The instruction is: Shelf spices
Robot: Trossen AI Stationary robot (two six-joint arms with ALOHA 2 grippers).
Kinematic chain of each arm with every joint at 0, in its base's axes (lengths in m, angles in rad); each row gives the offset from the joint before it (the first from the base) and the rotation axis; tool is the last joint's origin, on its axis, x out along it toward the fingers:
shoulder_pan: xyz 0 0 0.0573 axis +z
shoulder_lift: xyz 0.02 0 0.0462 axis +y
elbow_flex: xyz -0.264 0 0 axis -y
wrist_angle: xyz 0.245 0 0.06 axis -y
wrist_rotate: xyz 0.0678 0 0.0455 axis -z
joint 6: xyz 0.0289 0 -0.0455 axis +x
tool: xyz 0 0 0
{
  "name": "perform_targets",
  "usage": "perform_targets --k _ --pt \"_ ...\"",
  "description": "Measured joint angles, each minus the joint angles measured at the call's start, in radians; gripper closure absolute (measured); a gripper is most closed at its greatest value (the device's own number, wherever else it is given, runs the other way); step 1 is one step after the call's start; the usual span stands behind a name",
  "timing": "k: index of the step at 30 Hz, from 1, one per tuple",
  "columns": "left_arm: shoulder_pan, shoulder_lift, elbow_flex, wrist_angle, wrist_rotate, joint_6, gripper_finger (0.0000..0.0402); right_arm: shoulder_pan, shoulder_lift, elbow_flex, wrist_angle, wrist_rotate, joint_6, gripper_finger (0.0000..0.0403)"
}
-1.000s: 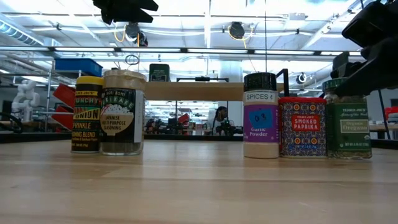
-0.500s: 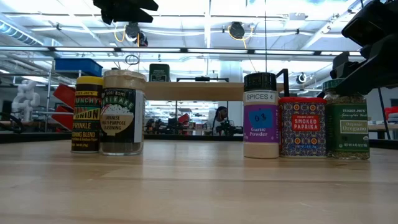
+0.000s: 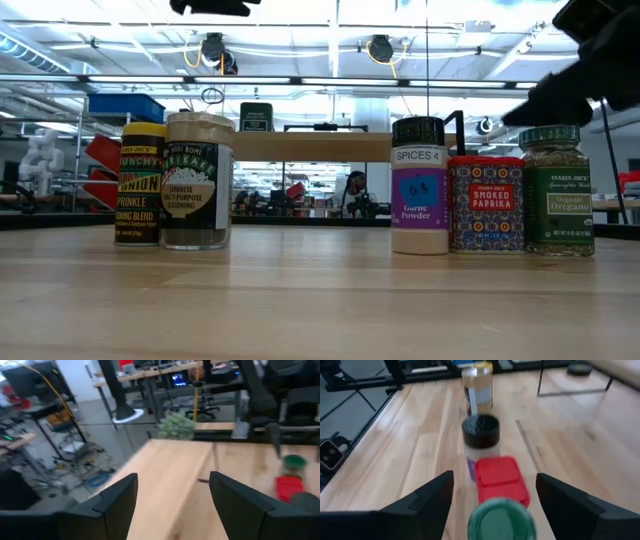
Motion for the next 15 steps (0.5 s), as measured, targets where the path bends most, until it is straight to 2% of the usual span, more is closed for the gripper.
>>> perform_targets --k 3,7,11,15 --pt "0.078 -0.004 0.077 -0.107 0.033 0.012 0.0146 0.000 -0.021 0.019 -0.006 0.035 -0.064 0.0131" --pt "0.220 -0.007 0.193 -0.321 0.134 0.011 0.0146 -0.001 -0.047 0.071 -0.057 0.072 -0.112 0.0131" --pt "0.374 -0.008 0.287 -0.476 0.267 0.012 0.0146 -0.001 -0.061 0.134 -0.109 0.071 -0.120 0.0131" --pt "0.522 -0.008 0.317 -0.514 0.431 0.047 0.0146 0.000 -0.062 0.178 -0.132 0.072 -0.165 0.0131"
